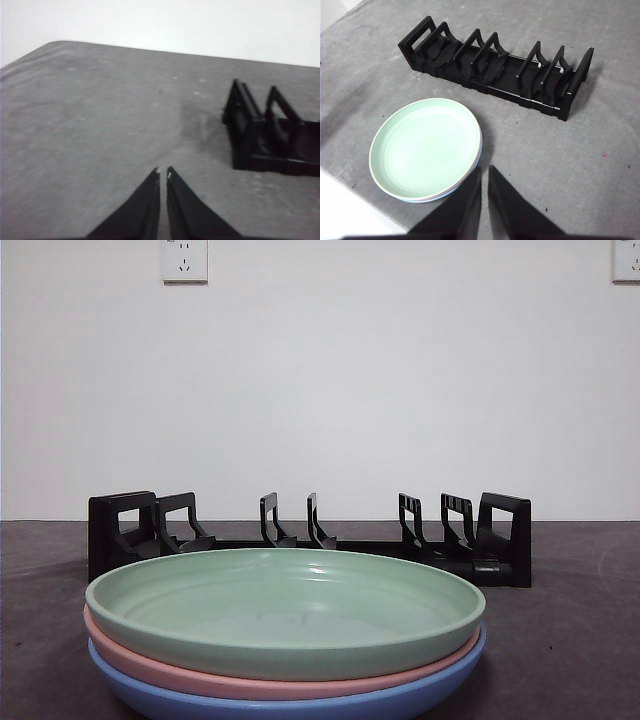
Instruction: Place the plate
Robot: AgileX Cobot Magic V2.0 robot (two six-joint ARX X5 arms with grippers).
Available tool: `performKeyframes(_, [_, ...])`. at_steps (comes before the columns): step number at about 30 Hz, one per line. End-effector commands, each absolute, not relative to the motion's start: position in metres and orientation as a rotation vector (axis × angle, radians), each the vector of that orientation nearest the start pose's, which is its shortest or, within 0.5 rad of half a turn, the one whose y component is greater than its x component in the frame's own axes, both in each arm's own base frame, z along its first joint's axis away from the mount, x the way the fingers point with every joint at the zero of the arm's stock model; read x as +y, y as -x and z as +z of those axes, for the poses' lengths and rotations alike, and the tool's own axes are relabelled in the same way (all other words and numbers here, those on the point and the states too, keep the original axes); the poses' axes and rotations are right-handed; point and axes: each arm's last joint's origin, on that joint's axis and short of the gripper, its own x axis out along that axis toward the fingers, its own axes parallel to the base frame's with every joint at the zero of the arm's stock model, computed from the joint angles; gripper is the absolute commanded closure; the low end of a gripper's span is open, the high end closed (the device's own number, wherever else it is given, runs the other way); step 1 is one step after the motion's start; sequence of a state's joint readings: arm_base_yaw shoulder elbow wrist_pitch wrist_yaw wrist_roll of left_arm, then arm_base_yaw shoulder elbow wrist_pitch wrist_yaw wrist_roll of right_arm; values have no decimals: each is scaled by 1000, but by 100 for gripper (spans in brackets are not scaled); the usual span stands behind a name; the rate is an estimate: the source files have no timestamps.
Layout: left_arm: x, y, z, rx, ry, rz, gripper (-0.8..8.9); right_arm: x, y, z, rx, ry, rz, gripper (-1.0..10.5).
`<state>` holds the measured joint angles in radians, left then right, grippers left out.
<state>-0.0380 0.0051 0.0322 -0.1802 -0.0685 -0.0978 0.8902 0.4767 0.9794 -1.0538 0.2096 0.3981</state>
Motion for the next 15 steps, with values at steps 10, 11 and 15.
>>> performKeyframes(10, [-4,-95,149,184,-29,-50,793,38,-38,348,586,-94,565,926])
performKeyframes(11, [-5,-95,149,184,-22,-49,793,38,-38,348,586,-94,565,926])
performKeyframes(15, [-5,-95,150,177,-19,-53,793,38,-38,348,586,-94,565,926])
